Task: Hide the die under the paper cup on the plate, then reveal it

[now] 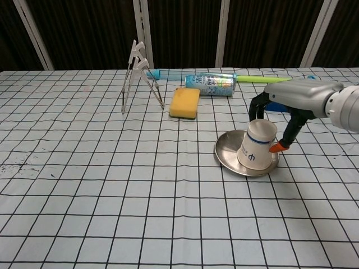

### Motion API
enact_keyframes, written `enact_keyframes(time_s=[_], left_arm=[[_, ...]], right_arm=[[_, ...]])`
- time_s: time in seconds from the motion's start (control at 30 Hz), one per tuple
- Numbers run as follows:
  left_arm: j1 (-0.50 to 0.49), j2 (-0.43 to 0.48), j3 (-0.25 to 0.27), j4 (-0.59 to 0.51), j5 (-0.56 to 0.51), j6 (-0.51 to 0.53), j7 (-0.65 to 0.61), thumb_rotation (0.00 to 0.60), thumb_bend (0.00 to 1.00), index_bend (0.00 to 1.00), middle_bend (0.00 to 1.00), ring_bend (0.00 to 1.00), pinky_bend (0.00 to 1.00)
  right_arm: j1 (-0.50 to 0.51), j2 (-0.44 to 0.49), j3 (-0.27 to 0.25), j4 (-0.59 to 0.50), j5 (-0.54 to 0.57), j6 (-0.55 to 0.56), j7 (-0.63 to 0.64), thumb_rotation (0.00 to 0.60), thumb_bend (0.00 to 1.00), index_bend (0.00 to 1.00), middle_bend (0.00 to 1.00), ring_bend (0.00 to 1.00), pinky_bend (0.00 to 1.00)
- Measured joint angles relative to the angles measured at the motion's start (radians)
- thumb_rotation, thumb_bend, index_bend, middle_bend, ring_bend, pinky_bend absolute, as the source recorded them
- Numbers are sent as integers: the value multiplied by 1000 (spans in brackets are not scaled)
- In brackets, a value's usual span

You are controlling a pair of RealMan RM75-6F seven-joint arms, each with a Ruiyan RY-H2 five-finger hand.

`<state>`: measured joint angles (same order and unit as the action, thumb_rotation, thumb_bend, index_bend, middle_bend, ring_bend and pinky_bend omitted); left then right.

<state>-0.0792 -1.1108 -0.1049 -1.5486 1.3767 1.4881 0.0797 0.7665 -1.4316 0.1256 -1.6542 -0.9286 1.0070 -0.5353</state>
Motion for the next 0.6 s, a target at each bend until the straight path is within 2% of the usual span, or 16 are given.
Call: enact_keyframes(time_s=[0.37, 0.6], left_arm=[[-2, -1, 1, 0, -1, -5, 3, 600, 697, 312, 0, 0, 118], [-3, -1, 3, -2, 1, -7, 5, 600, 696, 313, 0, 0, 118]], right_arm=[[-6, -3, 0, -1, -24, 11, 12, 600, 189, 409, 414, 187, 0], [-8, -5, 3, -1, -34, 16, 15, 600, 228, 431, 440, 200, 0]])
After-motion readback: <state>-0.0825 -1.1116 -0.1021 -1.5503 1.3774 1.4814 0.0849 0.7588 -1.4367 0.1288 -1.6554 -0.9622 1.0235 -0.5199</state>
